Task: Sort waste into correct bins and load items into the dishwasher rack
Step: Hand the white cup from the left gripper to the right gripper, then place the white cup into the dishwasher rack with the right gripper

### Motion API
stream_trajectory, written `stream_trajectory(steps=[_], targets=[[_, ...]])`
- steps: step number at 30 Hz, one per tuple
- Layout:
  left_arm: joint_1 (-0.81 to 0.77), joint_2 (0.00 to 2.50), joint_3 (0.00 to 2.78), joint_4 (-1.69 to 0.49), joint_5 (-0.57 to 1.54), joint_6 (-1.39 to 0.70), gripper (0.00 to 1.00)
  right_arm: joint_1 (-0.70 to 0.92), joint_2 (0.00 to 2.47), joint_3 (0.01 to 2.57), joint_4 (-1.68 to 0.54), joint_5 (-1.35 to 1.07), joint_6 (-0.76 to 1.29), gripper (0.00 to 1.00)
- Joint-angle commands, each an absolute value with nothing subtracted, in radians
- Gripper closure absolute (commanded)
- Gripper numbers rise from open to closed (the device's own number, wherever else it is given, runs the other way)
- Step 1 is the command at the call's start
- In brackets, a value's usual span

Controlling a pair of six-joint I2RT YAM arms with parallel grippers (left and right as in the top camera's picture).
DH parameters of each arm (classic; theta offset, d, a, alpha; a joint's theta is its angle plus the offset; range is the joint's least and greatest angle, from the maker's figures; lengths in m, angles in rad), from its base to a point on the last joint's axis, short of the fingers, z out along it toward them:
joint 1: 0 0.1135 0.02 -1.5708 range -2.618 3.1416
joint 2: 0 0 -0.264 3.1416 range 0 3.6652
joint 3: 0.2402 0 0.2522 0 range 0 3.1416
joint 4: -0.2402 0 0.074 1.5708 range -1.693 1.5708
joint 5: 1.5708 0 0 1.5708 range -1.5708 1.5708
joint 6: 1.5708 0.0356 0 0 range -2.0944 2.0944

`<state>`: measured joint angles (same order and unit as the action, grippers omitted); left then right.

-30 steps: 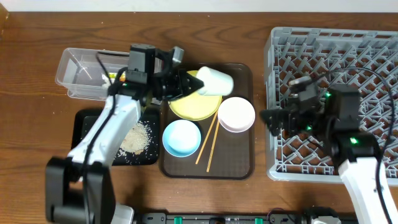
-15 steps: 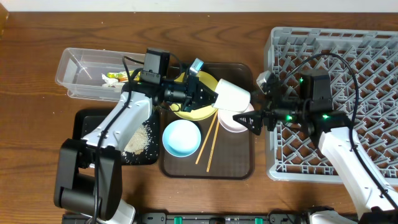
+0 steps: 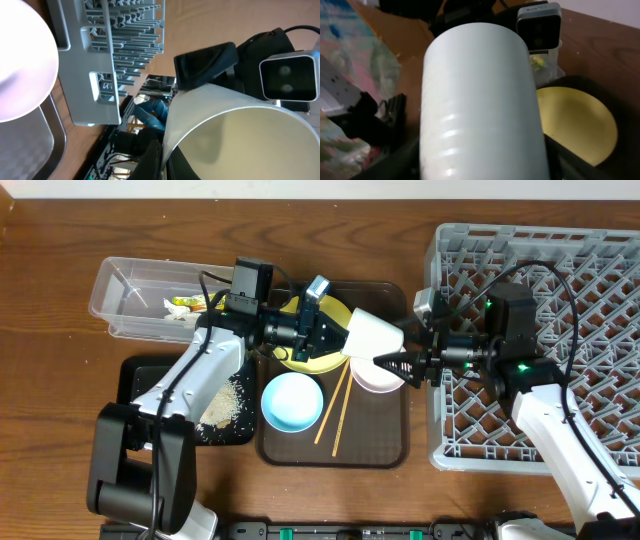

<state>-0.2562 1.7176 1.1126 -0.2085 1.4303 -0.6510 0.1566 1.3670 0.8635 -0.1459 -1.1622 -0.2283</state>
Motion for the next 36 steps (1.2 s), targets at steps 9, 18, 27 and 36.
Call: stream_trajectory(steps=[9, 18, 27, 36], targets=[[-0.255, 1.72, 1.122, -0.207, 1.447, -0.648, 0.83, 0.167, 1.366, 0.877, -0.146, -1.17, -0.236, 0.42], [-0.252, 1.72, 1.122, -0.253, 1.037, -0.535, 0.46, 0.125, 1.351, 0.878, -0.153, -0.863, -0.062, 0.67], [-0.196, 1.62, 1.122, -0.337, 0.825, -0.417, 0.43, 0.002, 1.213, 0.978, -0.498, -0.519, -0.038, 0.76], [-0.193, 1.398, 1.122, -0.643, 0.321, -0.303, 0.43, -0.176, 1.152, 1.147, -0.915, -0.112, 0.03, 0.94]])
